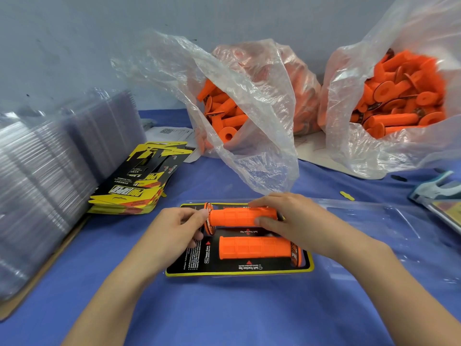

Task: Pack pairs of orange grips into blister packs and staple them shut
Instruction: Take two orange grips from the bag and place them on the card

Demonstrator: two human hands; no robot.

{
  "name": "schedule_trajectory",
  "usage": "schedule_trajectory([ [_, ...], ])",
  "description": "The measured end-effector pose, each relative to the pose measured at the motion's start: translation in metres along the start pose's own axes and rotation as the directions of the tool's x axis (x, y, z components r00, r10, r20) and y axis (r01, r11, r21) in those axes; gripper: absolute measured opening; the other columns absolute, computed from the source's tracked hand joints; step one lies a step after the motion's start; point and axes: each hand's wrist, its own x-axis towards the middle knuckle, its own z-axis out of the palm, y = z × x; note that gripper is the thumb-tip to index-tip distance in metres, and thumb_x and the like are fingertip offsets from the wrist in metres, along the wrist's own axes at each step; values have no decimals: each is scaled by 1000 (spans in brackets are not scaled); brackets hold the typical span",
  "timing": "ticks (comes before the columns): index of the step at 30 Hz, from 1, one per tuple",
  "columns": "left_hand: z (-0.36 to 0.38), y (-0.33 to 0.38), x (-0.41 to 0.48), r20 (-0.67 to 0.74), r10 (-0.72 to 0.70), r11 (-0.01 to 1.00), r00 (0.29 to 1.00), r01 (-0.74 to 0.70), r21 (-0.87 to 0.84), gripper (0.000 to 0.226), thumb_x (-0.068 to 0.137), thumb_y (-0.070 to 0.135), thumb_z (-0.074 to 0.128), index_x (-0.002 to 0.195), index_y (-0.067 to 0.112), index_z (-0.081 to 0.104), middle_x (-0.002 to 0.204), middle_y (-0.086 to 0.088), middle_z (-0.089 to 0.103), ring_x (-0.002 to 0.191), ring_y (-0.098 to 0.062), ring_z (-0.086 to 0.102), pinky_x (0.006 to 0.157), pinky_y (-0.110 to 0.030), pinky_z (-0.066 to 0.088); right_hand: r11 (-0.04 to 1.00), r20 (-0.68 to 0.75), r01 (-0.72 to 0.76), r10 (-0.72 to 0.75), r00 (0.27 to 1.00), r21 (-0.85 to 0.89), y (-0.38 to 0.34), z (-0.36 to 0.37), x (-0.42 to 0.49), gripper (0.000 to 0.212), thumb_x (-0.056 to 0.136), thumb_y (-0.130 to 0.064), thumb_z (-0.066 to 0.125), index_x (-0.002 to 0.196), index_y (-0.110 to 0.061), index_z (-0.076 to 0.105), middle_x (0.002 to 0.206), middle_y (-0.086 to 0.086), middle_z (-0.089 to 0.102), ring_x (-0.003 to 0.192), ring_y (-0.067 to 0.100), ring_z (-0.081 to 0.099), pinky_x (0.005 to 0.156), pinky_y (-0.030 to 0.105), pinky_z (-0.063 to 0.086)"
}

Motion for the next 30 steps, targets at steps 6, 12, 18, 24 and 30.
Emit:
schedule_trajectory([
  [6,2,1,0,-65,9,995,998,-2,95,42,94,52,53,78,18,73,54,4,59,42,-2,46,52,-26,37,999,-3,-41,42,999,28,2,1,0,36,99,-42,51,135,-37,53,119,-13,55,105,7,50,79,19,32],
  [12,7,1,-2,-150,30,984,988,-3,179,34,92,56,54,81,28,70,57,19,62,59,0,55,55,-23,35,998,35,-69,68,997,3,-1,-1,-3,31,102,-37,45,131,-35,57,118,-12,55,107,10,52,84,23,36],
  [18,17,1,-3,-138,227,942,964,-181,283,14,93,47,57,104,39,58,92,21,64,85,0,60,70,-21,45,993,0,-93,93,996,-78,-3,-3,-5,32,103,-34,43,130,-33,60,120,-6,52,110,15,50,85,25,36],
  [24,23,1,-6,-112,436,841,893,-359,404,26,94,47,47,114,40,62,108,19,47,105,-4,45,89,-28,42,992,11,-90,91,996,-87,-3,-3,-8,34,104,-36,37,128,-32,60,113,-6,53,106,18,52,90,34,43],
  [30,32,12,-12,47,618,705,785,-580,409,33,95,54,43,116,38,63,129,21,50,123,2,40,102,-22,31,996,-173,-93,93,981,12,-7,-10,-19,34,103,-36,41,135,-36,54,123,-13,57,116,13,49,96,34,41],
])
